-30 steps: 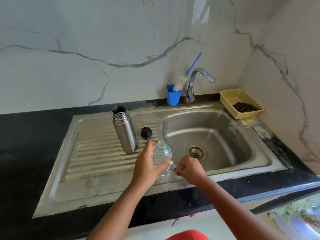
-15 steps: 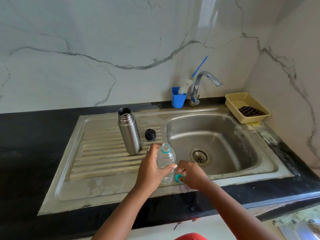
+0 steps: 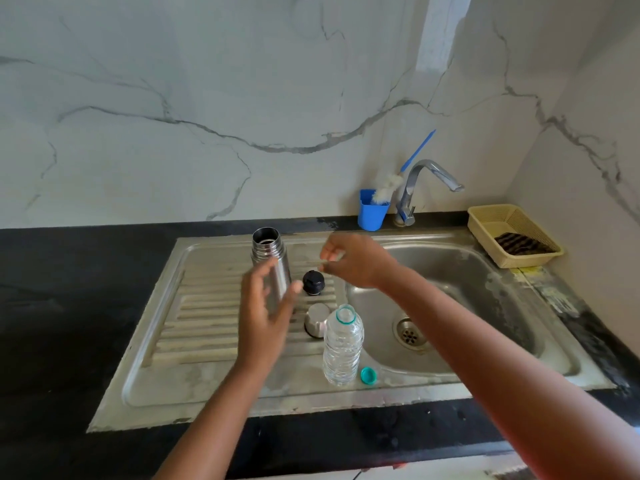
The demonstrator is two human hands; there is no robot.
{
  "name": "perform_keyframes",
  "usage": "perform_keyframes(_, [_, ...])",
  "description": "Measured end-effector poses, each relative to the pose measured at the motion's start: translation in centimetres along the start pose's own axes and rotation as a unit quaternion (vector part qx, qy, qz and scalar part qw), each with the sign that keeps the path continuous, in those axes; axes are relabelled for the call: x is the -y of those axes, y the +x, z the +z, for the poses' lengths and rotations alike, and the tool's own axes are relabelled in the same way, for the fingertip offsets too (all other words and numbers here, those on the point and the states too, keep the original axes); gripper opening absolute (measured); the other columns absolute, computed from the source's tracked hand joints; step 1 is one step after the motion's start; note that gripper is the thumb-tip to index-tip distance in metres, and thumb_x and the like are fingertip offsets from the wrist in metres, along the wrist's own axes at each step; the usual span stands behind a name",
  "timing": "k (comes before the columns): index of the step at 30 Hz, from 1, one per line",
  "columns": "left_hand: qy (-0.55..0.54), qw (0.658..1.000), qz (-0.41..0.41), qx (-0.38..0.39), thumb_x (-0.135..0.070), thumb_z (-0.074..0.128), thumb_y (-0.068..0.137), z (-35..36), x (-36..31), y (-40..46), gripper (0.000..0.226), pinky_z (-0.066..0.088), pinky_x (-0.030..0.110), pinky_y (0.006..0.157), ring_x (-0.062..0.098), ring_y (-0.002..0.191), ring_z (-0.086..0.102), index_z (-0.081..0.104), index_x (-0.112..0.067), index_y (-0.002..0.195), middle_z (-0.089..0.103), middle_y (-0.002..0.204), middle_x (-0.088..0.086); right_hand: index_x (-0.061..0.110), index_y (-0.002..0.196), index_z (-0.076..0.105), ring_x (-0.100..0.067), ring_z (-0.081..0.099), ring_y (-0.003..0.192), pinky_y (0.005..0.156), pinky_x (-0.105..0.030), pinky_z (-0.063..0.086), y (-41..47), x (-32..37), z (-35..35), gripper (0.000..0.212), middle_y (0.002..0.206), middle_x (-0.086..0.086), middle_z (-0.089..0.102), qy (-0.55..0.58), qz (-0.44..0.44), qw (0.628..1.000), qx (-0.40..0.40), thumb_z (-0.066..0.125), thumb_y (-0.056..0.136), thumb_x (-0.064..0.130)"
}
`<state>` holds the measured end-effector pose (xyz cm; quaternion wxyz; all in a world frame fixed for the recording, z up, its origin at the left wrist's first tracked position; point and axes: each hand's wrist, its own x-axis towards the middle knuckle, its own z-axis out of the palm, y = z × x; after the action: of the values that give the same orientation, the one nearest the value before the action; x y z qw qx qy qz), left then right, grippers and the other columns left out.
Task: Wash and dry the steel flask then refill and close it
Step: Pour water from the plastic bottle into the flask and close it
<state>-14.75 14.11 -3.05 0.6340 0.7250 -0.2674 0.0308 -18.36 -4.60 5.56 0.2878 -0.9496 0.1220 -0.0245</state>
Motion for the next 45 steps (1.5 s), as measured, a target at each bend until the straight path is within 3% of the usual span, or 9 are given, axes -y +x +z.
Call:
perform_keyframes(4, [0.093,0.993,-0.036,-0.067,-0.023,0.082,0.079,-2.3,2.8,5.6,0.075,0.039,0.046,0.112,0.015,0.134,0.041,0.042,-0.025,0.143,0.039,0.137,-0.008,0.016,0.133,0.05,-0.023,0.058,0.112,0.095,-0.035,0.047,3.7,3.3,0.1,0.054,0.123,-0.007,0.063,0.004,-0.013,0.999,0.046,0.073,0.086,0.027])
perform_keyframes(8, [0.117,0.985,-0.124,-0.015,-0.03,0.088,0.071,-2.6,3.4,8.4,0.097,0.032,0.039,0.114,0.02,0.141,0.033,0.033,-0.025,0.15,0.032,0.153,0.002,0.013,0.151,0.027,-0.031,0.049,0.128,0.101,-0.037,0.042,6.2,5.2,1.4,0.086,0.144,-0.014,0.049,-0.025,-0.012,0.995,0.097,0.078,0.083,0.026])
perform_keyframes(10, [0.074,0.99,-0.121,0.005,-0.03,0.089,0.069,-2.4,3.5,8.6,0.091,0.037,0.04,0.112,0.017,0.136,0.04,0.04,-0.027,0.146,0.041,0.15,-0.002,0.009,0.148,0.032,-0.031,0.05,0.127,0.1,-0.037,0.043,7.0,5.7,2.0,0.082,0.141,-0.015,0.051,-0.05,-0.013,0.993,0.103,0.078,0.082,0.023])
perform_keyframes(13, [0.04,0.994,-0.106,0.01,-0.027,0.089,0.069,-2.1,3.8,8.5,0.066,0.05,0.038,0.1,0.013,0.118,0.059,0.057,-0.029,0.126,0.064,0.121,-0.012,0.007,0.137,0.046,-0.028,0.054,0.119,0.095,-0.033,0.044,7.5,5.9,2.6,0.067,0.13,-0.012,0.059,-0.073,-0.019,0.993,0.092,0.079,0.08,0.019])
perform_keyframes(22, [-0.038,0.995,-0.093,-0.019,-0.006,0.086,0.071,-3.4,1.2,6.4,0.051,0.057,0.035,0.092,0.005,0.1,0.068,0.067,-0.024,0.116,0.074,0.105,-0.011,0.008,0.121,0.058,-0.023,0.059,0.101,0.083,-0.033,0.049,4.9,7.2,1.6,0.041,0.111,-0.008,0.065,-0.079,-0.077,0.993,0.052,0.069,0.087,0.027])
perform_keyframes(31, [-0.019,0.992,-0.103,0.066,-0.009,0.088,0.067,-7.3,-4.0,2.3,0.056,0.054,0.033,0.091,0.01,0.102,0.07,0.068,-0.023,0.117,0.075,0.109,-0.009,0.019,0.111,0.06,-0.019,0.059,0.088,0.067,-0.03,0.046,-0.2,8.8,0.3,0.047,0.091,0.004,0.063,-0.048,-0.106,0.992,0.048,0.076,0.074,0.044])
perform_keyframes(34, [-0.017,0.989,-0.121,0.084,-0.012,0.089,0.063,-7.2,-3.7,0.6,0.06,0.055,0.034,0.091,0.011,0.103,0.07,0.067,-0.024,0.117,0.075,0.109,-0.008,0.019,0.105,0.059,-0.023,0.06,0.087,0.07,-0.033,0.049,-1.8,8.8,0.9,0.047,0.092,0.001,0.065,-0.097,-0.111,0.987,0.058,0.075,0.072,0.049])
perform_keyframes(38, [-0.013,0.986,-0.127,0.106,-0.019,0.088,0.059,-6.6,-2.9,-0.9,0.06,0.056,0.035,0.091,0.014,0.103,0.07,0.067,-0.025,0.115,0.075,0.109,-0.007,0.022,0.108,0.055,-0.023,0.055,0.084,0.07,-0.033,0.037,-3.2,8.6,1.6,0.053,0.091,0.003,0.061,-0.215,-0.11,0.969,0.061,0.068,0.075,0.06])
perform_keyframes(45, [-0.008,0.982,-0.144,0.119,-0.005,0.087,0.067,-6.3,-1.9,-1.7,0.057,0.057,0.035,0.09,0.012,0.103,0.069,0.066,-0.021,0.117,0.074,0.109,-0.006,0.021,0.111,0.055,-0.021,0.05,0.085,0.081,-0.038,0.033,-3.4,7.8,2.8,0.059,0.093,0.003,0.064,-0.243,-0.117,0.961,0.06,0.065,0.075,0.066])
